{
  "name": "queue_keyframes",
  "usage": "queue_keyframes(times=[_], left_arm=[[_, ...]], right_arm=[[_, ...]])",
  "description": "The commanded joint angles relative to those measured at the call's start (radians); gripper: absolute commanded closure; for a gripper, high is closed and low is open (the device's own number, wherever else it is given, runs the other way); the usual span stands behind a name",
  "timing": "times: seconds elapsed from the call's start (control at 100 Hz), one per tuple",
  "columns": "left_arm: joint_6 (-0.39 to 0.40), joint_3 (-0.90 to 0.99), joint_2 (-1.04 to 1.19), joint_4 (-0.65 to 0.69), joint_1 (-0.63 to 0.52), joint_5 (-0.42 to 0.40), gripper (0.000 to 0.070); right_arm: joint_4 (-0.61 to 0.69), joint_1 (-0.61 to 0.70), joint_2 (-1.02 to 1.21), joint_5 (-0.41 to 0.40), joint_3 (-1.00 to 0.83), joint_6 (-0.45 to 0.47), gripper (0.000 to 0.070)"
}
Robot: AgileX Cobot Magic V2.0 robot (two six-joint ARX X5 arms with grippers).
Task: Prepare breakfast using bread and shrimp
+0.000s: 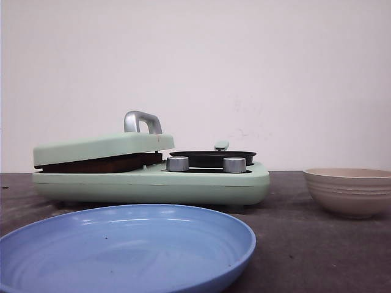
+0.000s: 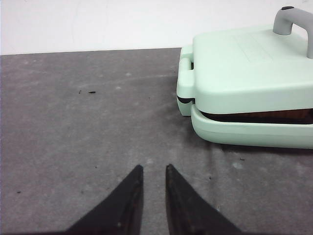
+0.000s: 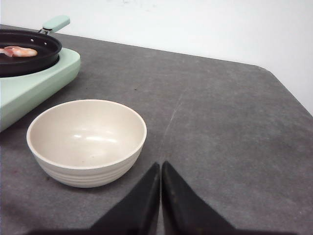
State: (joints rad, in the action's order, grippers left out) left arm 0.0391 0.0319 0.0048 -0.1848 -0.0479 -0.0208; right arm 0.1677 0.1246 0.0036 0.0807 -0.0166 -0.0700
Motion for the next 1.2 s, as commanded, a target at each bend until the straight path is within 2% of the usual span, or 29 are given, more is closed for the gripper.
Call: queue_keyframes(times=[0.0, 1.19], left_arm=[[0.013, -0.018, -0.002, -0.002, 0.002, 0.002, 0.07], [0.013, -0.018, -0.002, -0.002, 0.002, 0.001, 0.07]], right_arm=[[-0.009, 0.004, 0.0, 0.001, 0.005, 0.018, 0.07], [-0.009, 0.004, 0.0, 0.001, 0.005, 0.018, 0.07]])
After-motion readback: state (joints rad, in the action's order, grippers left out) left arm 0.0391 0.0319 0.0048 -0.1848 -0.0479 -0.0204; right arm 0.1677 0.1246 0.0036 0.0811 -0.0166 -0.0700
